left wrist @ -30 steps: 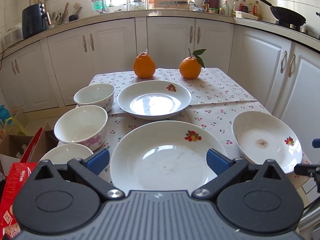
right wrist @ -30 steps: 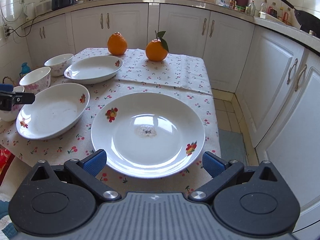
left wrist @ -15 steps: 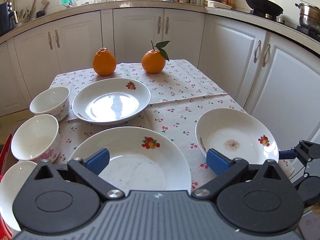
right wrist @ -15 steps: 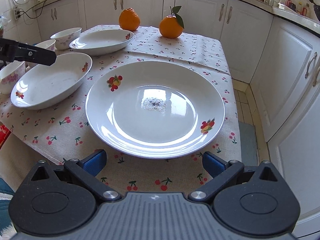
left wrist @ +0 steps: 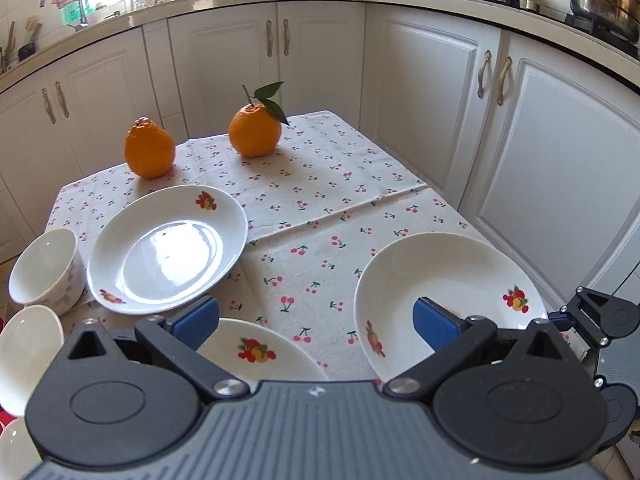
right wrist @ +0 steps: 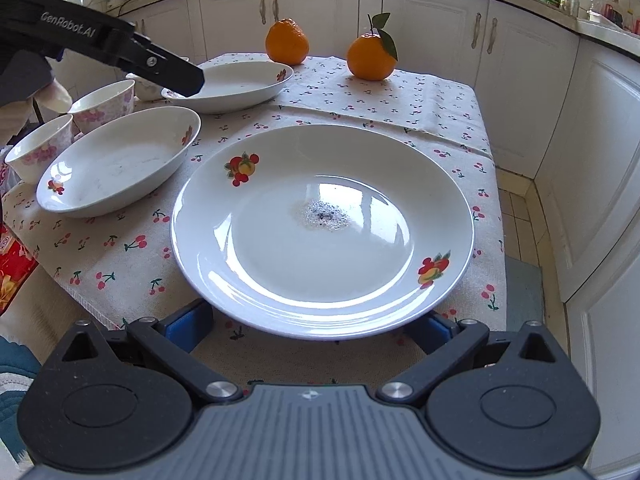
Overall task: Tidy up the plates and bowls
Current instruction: 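Close the left gripper on the stained white plate's rim, then lift and carry the stained plate with the left gripper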
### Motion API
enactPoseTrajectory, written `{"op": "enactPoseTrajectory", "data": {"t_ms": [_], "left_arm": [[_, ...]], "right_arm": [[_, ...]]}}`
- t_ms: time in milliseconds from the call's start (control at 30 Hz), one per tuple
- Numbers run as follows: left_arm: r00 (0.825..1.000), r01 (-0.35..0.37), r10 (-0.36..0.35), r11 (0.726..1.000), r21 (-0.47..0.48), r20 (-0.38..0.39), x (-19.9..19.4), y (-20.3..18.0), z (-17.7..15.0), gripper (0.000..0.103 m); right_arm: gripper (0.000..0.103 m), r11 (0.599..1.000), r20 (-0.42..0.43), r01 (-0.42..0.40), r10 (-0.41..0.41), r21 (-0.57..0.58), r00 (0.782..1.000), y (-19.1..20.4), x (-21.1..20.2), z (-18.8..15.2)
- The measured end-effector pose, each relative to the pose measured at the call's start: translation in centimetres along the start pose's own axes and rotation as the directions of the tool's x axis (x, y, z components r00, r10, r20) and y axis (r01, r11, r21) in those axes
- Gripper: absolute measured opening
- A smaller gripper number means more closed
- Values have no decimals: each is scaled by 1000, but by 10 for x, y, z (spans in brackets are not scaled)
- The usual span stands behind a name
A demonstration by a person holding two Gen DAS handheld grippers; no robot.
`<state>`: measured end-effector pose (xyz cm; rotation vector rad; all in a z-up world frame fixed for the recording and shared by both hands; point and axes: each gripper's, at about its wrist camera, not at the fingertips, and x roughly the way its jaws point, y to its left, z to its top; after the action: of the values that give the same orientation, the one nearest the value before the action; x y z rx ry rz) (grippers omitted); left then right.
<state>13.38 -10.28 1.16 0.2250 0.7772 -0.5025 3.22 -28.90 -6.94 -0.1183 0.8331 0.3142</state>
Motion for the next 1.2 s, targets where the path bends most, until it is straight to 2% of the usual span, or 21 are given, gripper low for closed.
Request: {"op": "enactPoseTrajectory", "data": {"t_ms": [267,433,567,733,933,1200], "left_arm": [[989,126,-119,988,89,-83,36,-24,25,102],[968,210,-191,972,104,-165,62,-35,32,102],[956,231,-203,966,114,-213,83,-40,34,102],[917,299,-257,949,100,-304,109,-38,38,102],[884,336,-283,938,85,-371,128,-34,41,100],[851,392,-312,912,117,-421,135,-37,50,87]], "right_arm": [[103,1000,93,-8,10,-17,996,-4,-3,-11],[103,999,100,-22,25,-33,995,-7,-2,-11],[103,999,112,-21,25,-34,993,-10,0,-11],[103,998,150,-30,37,-46,988,-12,0,-16],[103,998,171,-30,38,-47,984,-12,0,-19],[103,997,135,-40,48,-61,990,-13,1,-15]]}}
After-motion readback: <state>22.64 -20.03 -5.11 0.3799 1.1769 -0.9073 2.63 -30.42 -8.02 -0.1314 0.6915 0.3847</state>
